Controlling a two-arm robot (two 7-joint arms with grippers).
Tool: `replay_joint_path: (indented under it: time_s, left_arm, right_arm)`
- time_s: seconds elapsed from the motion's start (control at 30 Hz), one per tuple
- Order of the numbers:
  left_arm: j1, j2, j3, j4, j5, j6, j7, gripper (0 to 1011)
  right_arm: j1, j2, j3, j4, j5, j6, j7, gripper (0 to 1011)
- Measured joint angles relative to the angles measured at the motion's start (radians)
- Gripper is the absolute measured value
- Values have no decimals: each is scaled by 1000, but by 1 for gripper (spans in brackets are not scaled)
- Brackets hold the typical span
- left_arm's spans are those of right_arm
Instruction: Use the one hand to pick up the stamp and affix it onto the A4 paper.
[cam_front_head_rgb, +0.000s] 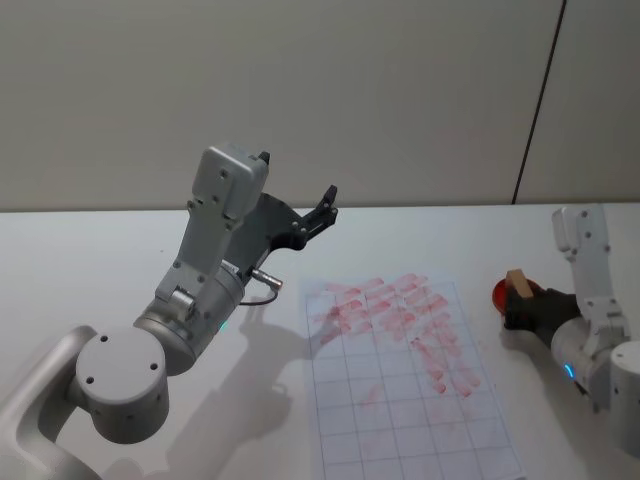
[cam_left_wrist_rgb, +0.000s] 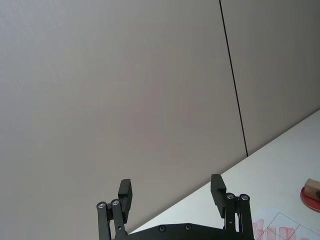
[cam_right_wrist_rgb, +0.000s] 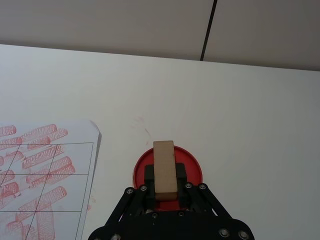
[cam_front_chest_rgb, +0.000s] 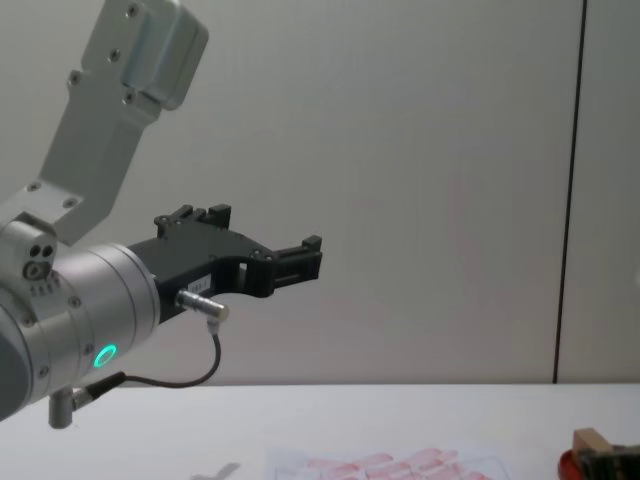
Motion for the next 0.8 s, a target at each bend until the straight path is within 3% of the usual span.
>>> replay_joint_path:
  time_s: [0.5, 0.8]
  left_arm:
    - [0, 0, 0, 0, 0, 0, 0, 1002]
    - [0, 0, 0, 0, 0, 0, 0, 1001]
  right_arm:
    - [-13, 13, 4, -157, -44, -23, 25, 219]
    - [-12, 3, -14, -216, -72, 29, 70, 219]
